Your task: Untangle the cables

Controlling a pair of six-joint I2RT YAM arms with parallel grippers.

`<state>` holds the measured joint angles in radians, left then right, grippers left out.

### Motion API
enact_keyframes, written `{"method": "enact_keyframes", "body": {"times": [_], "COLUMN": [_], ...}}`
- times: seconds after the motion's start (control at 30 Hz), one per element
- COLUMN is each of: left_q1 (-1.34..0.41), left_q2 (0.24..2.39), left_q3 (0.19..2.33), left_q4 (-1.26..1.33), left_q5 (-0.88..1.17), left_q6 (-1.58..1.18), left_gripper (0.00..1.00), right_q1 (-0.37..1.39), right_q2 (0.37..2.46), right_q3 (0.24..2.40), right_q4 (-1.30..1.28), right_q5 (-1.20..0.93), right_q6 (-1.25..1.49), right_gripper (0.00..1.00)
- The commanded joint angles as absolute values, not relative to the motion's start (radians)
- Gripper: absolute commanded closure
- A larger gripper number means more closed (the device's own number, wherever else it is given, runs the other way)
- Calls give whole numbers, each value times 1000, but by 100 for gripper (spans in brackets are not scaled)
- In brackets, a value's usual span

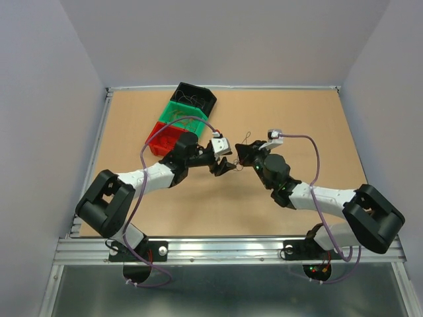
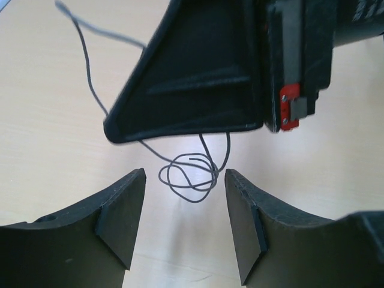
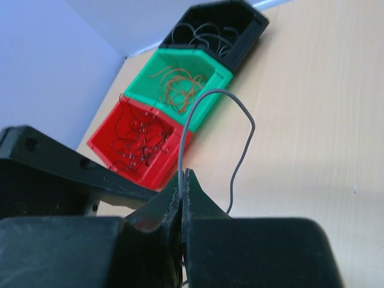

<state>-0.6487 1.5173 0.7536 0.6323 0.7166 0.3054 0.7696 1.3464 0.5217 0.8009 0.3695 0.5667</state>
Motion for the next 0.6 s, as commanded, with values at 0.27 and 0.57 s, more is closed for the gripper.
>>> {"method": "enact_keyframes", "body": {"times": [0.27,0.57], "left_q1": [-657,-702], "left_q2": [1526,1571], "left_q3": [799,842], "left_q4": [653,669], "left_q5": [703,667], "left_q6": [285,272], "left_gripper": [31,31], "right_q1": [781,790], "right_q2": [1321,1341], "right_q3": [503,509], "right_q4": [907,922], "right_q5": [474,466], "right_q6": [644,641], "right_gripper": [99,100]}}
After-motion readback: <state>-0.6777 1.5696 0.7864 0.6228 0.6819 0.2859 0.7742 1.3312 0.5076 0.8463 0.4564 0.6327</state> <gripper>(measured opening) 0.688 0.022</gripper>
